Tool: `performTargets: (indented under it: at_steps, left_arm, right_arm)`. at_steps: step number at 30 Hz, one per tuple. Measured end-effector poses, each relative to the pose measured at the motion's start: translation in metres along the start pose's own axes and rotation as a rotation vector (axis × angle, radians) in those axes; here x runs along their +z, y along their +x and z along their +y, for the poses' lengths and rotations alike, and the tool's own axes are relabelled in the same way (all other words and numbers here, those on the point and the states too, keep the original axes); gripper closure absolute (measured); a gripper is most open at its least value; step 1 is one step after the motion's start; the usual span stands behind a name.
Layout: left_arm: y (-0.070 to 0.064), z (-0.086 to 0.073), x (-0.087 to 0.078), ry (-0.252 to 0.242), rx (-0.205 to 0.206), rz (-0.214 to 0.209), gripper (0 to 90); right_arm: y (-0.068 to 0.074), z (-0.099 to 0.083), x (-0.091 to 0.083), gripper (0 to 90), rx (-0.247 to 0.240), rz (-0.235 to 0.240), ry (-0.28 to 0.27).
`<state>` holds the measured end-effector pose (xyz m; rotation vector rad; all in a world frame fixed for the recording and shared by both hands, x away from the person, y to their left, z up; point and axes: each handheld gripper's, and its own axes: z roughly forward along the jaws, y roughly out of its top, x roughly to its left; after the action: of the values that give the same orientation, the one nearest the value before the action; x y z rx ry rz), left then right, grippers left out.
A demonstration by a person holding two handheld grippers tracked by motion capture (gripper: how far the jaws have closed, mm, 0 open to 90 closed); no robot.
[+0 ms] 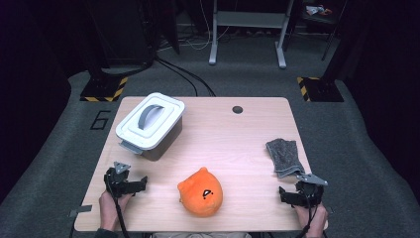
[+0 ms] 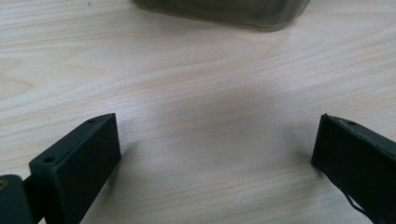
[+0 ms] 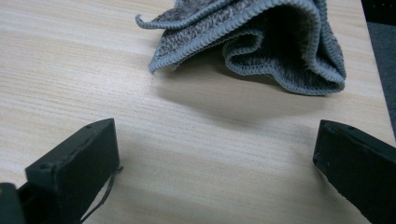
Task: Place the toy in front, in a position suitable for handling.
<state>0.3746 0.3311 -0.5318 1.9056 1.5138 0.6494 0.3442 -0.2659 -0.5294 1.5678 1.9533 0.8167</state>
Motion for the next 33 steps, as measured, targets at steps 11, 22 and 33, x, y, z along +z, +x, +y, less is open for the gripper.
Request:
performTargets:
  at_steps: [11, 22, 33]
  left_arm:
    - [0.008, -0.001, -0.007, -0.002, 0.045, -0.108, 1.9]
    - [-0.006, -0.002, -0.041, -0.070, 0.065, -0.267, 0.0]
    - [-0.045, 0.011, -0.059, -0.110, 0.142, -0.434, 0.0]
  right_arm:
    - [-0.002, 0.001, 0.002, 0.0, -0.008, 0.029, 0.003]
    - [-0.002, 0.001, 0.002, 0.0, -0.006, 0.028, 0.002]
    - [-0.002, 0.001, 0.002, 0.0, -0.004, 0.026, 0.003]
